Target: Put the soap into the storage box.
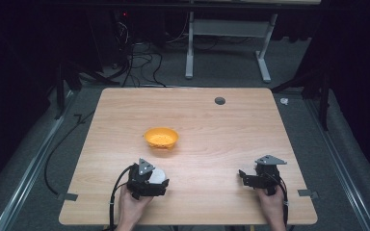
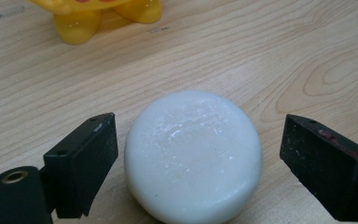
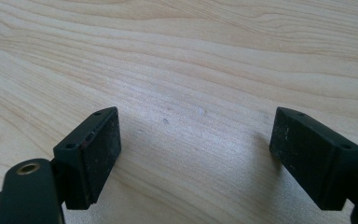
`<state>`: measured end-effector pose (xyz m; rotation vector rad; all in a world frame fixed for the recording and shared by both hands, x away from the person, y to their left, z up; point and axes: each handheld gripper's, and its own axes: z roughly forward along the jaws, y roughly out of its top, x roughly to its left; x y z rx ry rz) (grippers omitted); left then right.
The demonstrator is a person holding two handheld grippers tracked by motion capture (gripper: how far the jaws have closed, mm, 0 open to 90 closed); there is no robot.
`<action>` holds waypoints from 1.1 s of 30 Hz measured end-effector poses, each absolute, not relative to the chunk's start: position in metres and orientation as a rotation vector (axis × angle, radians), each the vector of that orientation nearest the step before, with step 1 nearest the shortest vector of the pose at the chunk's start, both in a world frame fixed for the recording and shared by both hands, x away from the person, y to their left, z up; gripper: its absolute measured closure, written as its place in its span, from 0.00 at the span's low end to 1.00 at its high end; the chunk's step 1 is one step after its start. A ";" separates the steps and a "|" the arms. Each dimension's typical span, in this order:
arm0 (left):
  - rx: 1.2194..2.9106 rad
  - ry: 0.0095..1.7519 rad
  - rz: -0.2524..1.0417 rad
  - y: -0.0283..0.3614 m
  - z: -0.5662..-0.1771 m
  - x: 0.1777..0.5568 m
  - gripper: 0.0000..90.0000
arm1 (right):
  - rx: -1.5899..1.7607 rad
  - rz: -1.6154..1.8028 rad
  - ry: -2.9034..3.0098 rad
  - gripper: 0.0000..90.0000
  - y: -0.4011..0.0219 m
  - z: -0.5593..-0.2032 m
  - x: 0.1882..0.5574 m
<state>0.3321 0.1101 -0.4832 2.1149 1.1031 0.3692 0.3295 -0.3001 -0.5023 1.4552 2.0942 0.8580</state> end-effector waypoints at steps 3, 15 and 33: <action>2.130 1.115 0.379 0.107 -0.489 0.333 0.14 | 1.456 0.858 2.094 0.19 -0.300 -0.502 0.330; 2.149 1.109 0.396 0.105 -0.497 0.333 0.20 | 1.456 0.857 2.094 0.19 -0.300 -0.502 0.329; 2.133 1.096 0.406 0.107 -0.500 0.331 0.26 | 1.456 0.858 2.094 0.19 -0.300 -0.502 0.330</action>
